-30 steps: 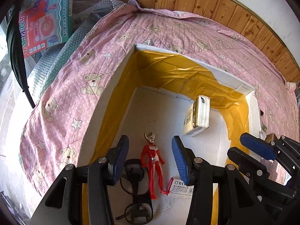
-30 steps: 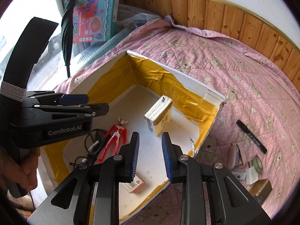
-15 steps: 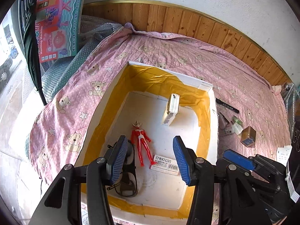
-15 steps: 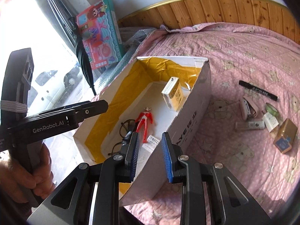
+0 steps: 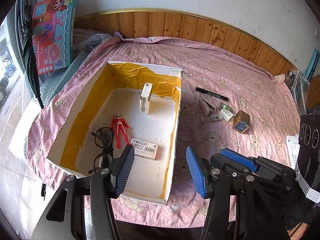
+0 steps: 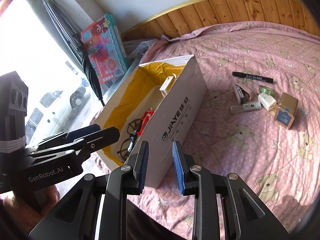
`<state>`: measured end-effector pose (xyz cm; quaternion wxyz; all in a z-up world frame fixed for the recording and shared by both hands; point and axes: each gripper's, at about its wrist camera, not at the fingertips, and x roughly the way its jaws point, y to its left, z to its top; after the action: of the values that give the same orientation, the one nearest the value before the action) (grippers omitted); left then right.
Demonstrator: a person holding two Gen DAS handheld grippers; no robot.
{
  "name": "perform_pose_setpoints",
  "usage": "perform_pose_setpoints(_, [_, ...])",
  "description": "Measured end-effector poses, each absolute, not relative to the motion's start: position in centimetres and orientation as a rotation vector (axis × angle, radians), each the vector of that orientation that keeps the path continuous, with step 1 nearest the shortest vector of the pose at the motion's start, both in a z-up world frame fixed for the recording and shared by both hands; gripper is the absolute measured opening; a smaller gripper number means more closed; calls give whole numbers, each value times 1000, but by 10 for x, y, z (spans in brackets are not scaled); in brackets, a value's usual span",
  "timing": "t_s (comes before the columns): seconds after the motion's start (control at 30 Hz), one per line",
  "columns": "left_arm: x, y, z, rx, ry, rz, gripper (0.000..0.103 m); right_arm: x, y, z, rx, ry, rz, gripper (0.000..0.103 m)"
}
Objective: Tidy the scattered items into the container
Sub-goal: 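Move both tools back toward the gold tin and remaining items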
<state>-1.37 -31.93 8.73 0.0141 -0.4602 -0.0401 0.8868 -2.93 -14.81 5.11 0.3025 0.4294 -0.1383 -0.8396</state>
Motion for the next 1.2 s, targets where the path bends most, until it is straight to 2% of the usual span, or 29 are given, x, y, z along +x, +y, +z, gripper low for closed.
perform_pose_setpoints(0.2, [-5, -290, 82, -1440, -148, 2729, 56, -15, -120, 41, 1152, -393, -2250, 28])
perform_pose_setpoints(0.43, [-15, -240, 73, -1445, -50, 2662, 58, -17, -72, 18, 1208, -495, -2283, 28])
perform_pose_setpoints(0.8, [-73, -183, 39, -1491, 19, 2575, 62, -46, -10, -15, 1301, -643, -2336, 29])
perform_pose_setpoints(0.97, [-105, -174, 15, -1543, 52, 2554, 62, -70, 13, -23, 1324, -672, -2388, 34])
perform_pose_setpoints(1.07, [-119, -175, 4, -1574, 17, 2542, 62, -92, 25, -24, 1320, -637, -2440, 43])
perform_pose_setpoints(1.13, [-123, -176, -1, -1587, -2, 2530, 62, -112, 28, -23, 1312, -540, -2473, 48])
perform_pose_setpoints(1.2, [-125, -177, -7, -1602, -19, 2519, 62, -133, 25, -24, 1307, -383, -2452, 49])
